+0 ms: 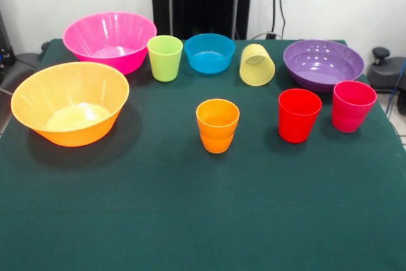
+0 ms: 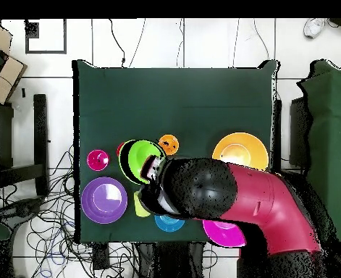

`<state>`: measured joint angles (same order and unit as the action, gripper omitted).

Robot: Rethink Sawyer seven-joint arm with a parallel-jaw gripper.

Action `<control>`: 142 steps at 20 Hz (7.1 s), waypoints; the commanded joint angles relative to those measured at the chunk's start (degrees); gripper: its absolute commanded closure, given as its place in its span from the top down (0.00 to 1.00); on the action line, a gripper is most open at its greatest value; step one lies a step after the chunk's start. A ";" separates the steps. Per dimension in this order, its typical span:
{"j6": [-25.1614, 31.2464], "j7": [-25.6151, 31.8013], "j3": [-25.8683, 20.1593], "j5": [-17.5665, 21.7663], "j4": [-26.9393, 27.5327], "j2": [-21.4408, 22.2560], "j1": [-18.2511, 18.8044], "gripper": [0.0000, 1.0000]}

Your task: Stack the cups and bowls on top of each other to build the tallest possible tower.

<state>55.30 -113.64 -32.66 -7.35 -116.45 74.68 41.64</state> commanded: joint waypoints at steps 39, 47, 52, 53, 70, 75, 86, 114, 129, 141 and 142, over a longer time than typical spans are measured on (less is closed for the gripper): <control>-15.75 -5.17 8.84 15.29 -4.46 -14.15 -7.12 0.00; -15.40 -3.71 9.97 15.02 -3.51 -14.64 -7.38 0.00; -16.81 -2.84 9.42 14.14 -3.89 -15.44 -6.96 0.00; -17.17 -2.61 9.30 14.06 -3.88 -15.79 -6.75 0.00; -19.02 0.68 10.35 18.28 0.70 -21.82 -5.62 0.00; -20.52 1.50 9.90 19.74 2.29 -25.09 -4.81 0.00; -17.89 1.11 7.13 17.12 1.70 -23.81 -3.53 0.00; -22.31 1.17 5.91 18.34 10.15 -30.38 -4.02 0.00; -22.71 3.76 4.32 18.62 13.63 -34.49 -2.77 0.00; -24.55 3.30 3.35 18.52 14.24 -36.99 -2.09 0.00; -24.49 3.44 3.25 18.50 14.59 -37.36 -1.96 0.00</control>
<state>35.75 -113.64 -25.90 8.20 -104.89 39.73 39.05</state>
